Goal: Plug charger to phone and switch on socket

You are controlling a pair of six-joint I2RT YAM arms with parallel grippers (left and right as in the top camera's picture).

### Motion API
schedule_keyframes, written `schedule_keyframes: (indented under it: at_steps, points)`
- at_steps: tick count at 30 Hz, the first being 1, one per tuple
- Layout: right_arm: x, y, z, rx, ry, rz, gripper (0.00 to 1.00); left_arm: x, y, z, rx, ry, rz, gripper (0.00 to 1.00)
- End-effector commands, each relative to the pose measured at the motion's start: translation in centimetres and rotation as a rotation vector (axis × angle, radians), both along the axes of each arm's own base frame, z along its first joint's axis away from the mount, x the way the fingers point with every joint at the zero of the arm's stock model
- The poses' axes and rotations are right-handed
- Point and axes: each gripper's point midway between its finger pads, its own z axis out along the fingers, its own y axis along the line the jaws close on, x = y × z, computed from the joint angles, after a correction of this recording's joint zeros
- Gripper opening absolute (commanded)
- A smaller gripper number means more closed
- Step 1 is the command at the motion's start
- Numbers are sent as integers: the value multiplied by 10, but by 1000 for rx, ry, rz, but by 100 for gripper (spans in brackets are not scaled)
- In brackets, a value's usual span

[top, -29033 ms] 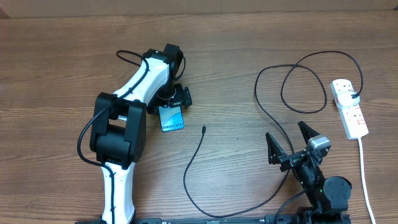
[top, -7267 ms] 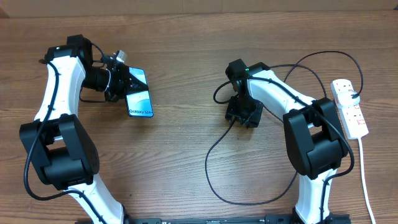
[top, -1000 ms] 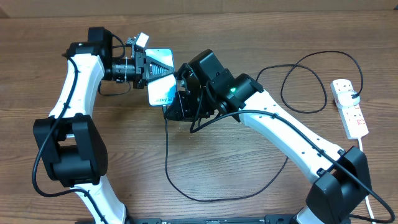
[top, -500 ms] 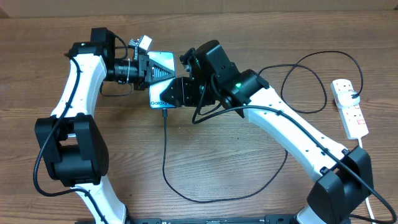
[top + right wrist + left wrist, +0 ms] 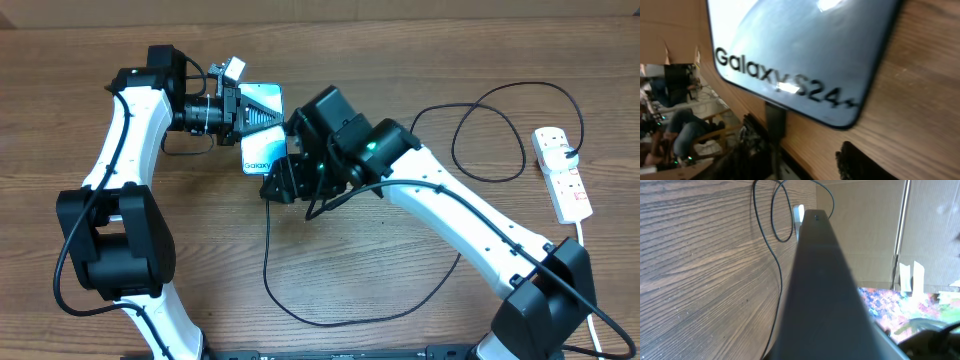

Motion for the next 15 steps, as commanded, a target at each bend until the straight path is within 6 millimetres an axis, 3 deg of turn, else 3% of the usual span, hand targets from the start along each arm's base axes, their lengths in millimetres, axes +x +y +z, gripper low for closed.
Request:
schedule_keyframes:
  at_steps: [1,6,15]
  points:
    - [-7,9,7,21,-20,34,50,-4,-6,22,-55,-27,-9,4]
    - [0,7,-3,-60,-48,-62,45,-4,-6,22,-56,-26,-9,4]
    - [6,8,-7,-97,-101,-89,16,-4,-7,26,-83,-14,-7,4]
